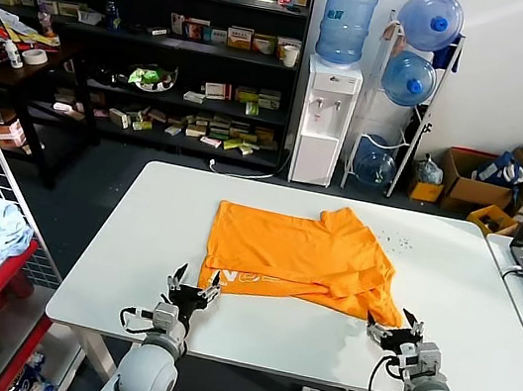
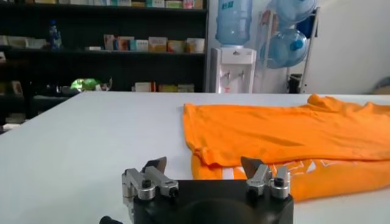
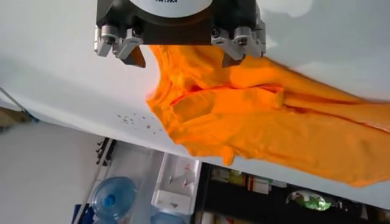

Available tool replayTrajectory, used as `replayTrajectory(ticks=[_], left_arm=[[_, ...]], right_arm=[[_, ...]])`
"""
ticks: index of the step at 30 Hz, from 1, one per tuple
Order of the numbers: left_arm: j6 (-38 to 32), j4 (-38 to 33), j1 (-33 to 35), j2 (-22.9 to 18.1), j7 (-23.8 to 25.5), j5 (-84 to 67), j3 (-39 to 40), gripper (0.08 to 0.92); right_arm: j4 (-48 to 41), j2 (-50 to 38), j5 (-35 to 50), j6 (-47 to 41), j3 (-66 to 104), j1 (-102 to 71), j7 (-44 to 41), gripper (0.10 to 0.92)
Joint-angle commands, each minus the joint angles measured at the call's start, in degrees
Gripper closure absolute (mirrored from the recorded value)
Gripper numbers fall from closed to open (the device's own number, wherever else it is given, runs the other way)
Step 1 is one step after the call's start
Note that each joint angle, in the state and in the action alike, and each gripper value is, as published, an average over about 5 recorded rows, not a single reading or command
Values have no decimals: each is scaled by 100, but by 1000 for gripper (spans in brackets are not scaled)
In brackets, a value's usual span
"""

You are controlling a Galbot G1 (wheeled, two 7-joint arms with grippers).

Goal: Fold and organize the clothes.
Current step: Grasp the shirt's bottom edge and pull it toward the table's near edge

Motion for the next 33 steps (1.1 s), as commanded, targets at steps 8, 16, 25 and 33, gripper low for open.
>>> replayTrajectory(ticks=[8,16,25,33], left_arm=[[193,164,-6,-25,2,133,74,178],[139,119,61,-3,-6,216,78,363],[89,-127,237,64,-49,208,89,631],[202,-665,557,239,-125,69,151,864]], right_arm=[[-258,50,145,-109,37,71,55,244],[-270,37,136,-128,9,90,122,458],[-142,29,119,-294,-19,-61,210,718],[608,-138,154,-530,14,-586,357,895]])
